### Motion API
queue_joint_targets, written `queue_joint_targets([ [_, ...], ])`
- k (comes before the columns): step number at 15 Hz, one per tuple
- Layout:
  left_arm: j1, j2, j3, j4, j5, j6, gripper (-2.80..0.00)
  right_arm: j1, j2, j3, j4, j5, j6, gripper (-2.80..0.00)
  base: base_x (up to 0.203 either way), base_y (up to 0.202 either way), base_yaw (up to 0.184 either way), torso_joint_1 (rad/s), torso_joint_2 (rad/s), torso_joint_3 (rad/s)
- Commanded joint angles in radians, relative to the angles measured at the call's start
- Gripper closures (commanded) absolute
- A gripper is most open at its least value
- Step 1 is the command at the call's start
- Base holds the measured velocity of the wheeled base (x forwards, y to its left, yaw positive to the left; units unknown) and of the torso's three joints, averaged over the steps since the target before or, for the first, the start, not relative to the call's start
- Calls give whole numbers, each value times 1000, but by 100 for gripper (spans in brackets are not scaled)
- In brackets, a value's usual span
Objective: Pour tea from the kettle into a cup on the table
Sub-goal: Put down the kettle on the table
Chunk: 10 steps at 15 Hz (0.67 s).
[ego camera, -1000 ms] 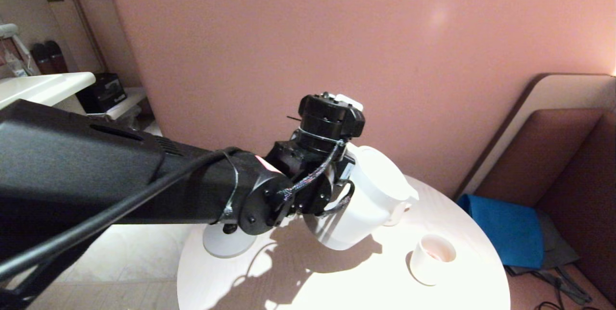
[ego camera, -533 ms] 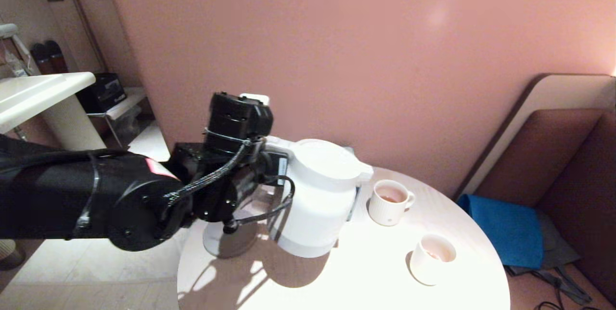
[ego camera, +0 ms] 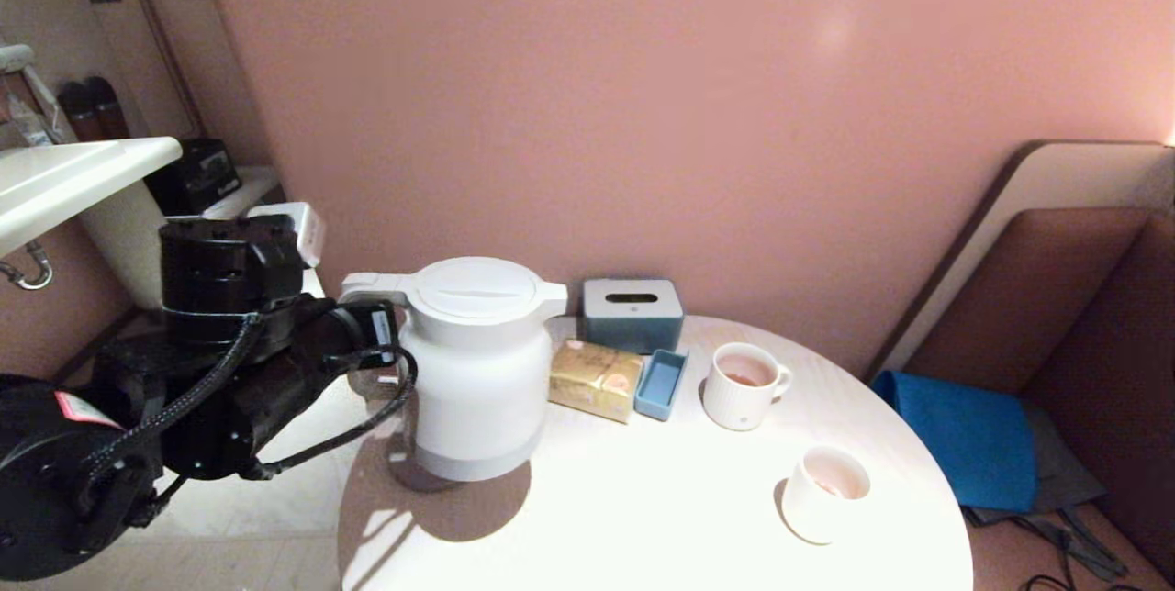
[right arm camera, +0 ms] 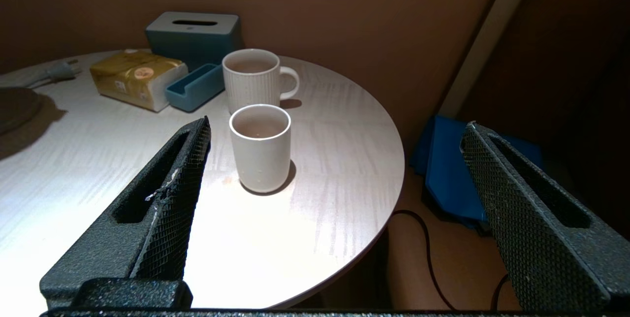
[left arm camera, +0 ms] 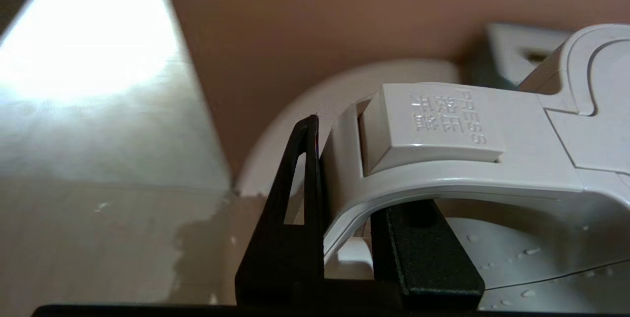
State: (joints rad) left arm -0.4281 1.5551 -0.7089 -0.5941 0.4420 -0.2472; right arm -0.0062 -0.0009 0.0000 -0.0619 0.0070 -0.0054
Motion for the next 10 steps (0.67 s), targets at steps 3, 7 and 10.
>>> queue_joint_targets([
  [3,100,17,139,-174,-21,-8,0,0,1,0,-1,1,-1,-280,0,0,0,0,0,0],
  [7,158,132,232,-408,-32,-15,0,0,1,0,-1,1,-1,-280,0,0,0,0,0,0],
  [10,207,257,248,-567,-33,-14,0,0,1,0,-1,1,-1,-280,0,0,0,0,0,0],
])
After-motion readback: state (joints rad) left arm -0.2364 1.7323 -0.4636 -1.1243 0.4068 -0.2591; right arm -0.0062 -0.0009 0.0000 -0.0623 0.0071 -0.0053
